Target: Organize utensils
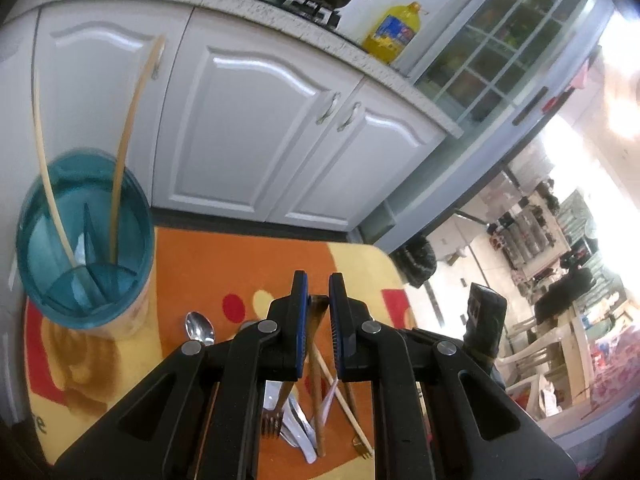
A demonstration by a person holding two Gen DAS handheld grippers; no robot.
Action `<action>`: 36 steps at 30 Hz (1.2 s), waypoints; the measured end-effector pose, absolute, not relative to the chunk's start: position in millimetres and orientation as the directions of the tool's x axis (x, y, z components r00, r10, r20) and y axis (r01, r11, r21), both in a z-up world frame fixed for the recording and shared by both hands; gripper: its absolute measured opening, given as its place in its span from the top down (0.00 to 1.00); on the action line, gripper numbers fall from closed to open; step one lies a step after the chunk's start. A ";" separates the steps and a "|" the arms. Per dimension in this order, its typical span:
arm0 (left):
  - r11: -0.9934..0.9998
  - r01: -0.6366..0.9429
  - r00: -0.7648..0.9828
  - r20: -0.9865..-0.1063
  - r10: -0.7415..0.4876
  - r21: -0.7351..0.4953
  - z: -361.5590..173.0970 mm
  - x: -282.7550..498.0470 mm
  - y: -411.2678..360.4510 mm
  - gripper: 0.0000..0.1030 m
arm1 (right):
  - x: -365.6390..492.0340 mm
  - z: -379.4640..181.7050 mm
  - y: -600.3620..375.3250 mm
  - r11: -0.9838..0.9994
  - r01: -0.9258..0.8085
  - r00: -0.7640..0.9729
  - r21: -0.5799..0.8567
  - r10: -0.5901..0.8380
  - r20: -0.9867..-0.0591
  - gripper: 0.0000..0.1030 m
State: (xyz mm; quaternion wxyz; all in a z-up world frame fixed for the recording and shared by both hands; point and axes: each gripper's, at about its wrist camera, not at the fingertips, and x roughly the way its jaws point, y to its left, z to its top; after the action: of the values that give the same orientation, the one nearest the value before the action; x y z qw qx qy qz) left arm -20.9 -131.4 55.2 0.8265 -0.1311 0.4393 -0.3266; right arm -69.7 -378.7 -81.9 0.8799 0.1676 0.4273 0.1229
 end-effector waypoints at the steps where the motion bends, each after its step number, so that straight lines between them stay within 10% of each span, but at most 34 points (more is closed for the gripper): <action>1: 0.749 0.429 0.402 -0.635 -0.659 -0.505 58.2 -21.7 -128.8 0.92 | -71.1 -78.1 -377.9 0.915 -0.080 0.609 0.396 0.359 -0.707 0.97; 36: 0.849 0.373 0.701 -0.486 -0.522 -0.374 207.2 9.9 -8.3 0.91 | 17.3 97.9 -237.0 0.909 -0.371 0.768 0.188 0.415 -0.488 0.98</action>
State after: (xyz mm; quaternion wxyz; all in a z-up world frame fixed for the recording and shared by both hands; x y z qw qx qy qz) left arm 9.9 -8.3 207.2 0.9138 -0.1242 0.2994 -0.2449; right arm 17.3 -237.0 97.9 0.9393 0.0402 0.2689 0.2092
